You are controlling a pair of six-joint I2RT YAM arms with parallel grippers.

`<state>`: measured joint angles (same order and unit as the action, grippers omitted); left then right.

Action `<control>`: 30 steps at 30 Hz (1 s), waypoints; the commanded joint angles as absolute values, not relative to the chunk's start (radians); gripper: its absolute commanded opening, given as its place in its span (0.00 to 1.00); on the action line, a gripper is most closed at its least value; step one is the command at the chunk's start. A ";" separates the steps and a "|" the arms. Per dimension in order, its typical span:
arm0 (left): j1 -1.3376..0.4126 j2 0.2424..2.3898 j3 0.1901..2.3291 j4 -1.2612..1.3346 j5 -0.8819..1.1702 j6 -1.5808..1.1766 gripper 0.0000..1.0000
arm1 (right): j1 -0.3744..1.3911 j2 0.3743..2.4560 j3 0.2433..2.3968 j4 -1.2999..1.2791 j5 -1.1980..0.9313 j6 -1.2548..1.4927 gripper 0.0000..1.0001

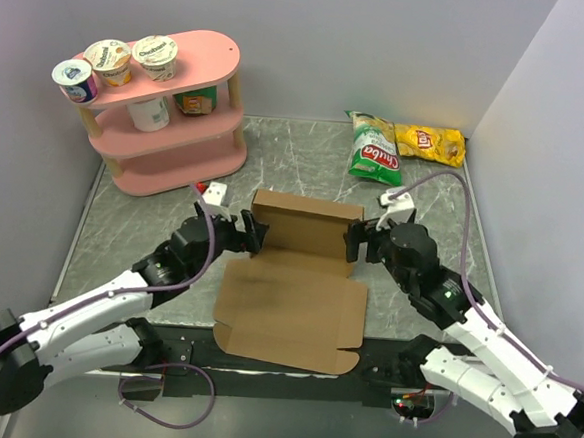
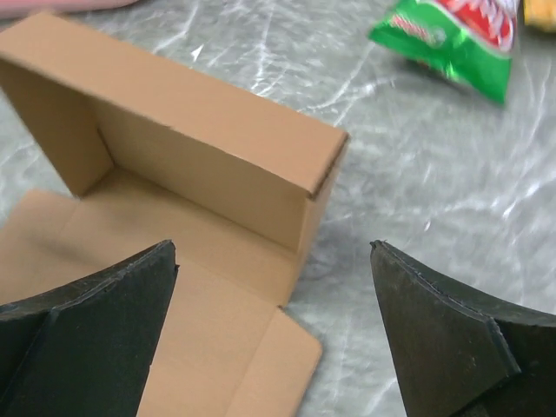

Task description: Fold the paper box

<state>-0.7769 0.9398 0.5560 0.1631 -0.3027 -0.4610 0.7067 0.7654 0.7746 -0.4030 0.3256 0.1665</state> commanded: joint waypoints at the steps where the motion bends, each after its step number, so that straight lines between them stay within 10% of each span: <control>1: -0.713 0.850 0.636 0.088 -0.144 -0.552 0.96 | 0.767 0.882 0.914 -0.354 0.334 -0.078 0.98; 18: -0.477 0.758 0.795 -0.146 0.136 -0.673 0.96 | 0.862 1.341 1.153 -0.268 0.322 -0.457 0.86; 26: -0.466 0.792 0.870 -0.222 0.147 -0.579 0.96 | 0.862 1.466 1.184 -0.267 0.367 -0.502 0.61; 30: -0.465 0.798 0.920 -0.273 0.117 -0.522 0.96 | 0.839 1.482 1.187 -0.255 0.382 -0.476 0.26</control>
